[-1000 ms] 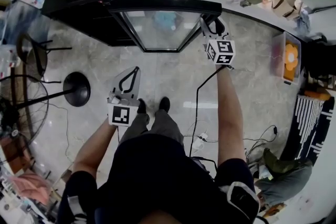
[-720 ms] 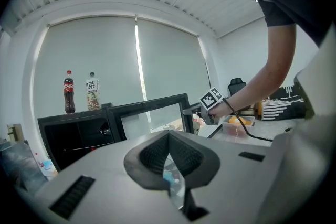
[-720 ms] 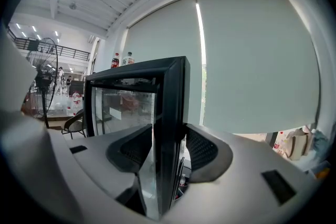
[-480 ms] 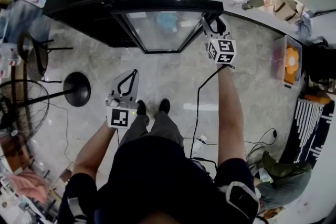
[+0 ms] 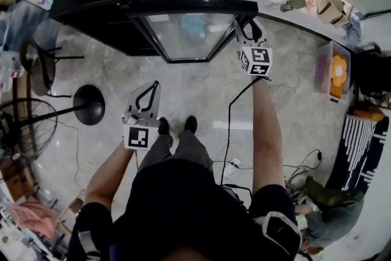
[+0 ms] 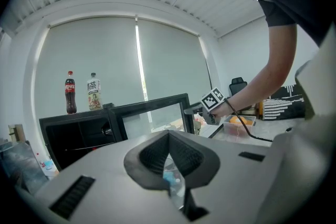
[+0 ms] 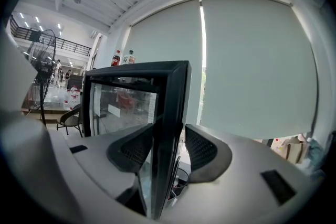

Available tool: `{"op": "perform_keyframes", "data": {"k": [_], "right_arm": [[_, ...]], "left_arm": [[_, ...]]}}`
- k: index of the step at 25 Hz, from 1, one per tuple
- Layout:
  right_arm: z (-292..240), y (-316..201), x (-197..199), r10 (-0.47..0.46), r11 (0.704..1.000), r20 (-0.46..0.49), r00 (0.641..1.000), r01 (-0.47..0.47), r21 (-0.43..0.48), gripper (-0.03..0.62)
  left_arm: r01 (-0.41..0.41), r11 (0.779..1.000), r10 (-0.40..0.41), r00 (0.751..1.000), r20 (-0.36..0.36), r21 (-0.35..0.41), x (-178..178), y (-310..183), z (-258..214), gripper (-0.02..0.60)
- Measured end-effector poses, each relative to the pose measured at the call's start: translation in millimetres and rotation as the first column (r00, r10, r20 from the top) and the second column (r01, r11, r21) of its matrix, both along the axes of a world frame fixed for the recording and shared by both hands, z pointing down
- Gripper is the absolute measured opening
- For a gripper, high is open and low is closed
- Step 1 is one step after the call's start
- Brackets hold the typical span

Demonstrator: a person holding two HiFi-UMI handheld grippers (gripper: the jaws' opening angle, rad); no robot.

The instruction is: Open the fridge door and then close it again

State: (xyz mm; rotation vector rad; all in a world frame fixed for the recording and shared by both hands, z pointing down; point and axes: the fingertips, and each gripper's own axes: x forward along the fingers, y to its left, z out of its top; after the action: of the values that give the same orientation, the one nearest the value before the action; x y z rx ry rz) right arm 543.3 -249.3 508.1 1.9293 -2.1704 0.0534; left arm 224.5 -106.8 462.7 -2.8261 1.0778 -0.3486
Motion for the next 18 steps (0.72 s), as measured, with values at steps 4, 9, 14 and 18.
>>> {"op": "perform_keyframes", "data": {"k": [4,9,14,18], "right_arm": [[-1,5,2,0.016,1.0,0.001,1.0,-0.016,0.004,0.21],[-7,19,5,0.053,0.999,0.004,0.999,-0.053,0.015,0.209],[-24,41,-10,0.053,0.998,-0.006,0.999,-0.053,0.035,0.185],[-42,63,-31,0.031,0.998,0.01,0.999,-0.031,0.061,0.156]], "left_arm": [[-0.001,1.0,0.001,1.0,-0.001,0.004,-1,0,-2,0.023],[0.001,1.0,-0.001,1.0,-0.005,-0.001,-2,0,-3,0.023],[-0.013,1.0,0.013,1.0,0.004,0.025,-3,-1,-8,0.023],[-0.008,1.0,0.008,1.0,-0.011,0.013,-3,-1,-10,0.023]]}}
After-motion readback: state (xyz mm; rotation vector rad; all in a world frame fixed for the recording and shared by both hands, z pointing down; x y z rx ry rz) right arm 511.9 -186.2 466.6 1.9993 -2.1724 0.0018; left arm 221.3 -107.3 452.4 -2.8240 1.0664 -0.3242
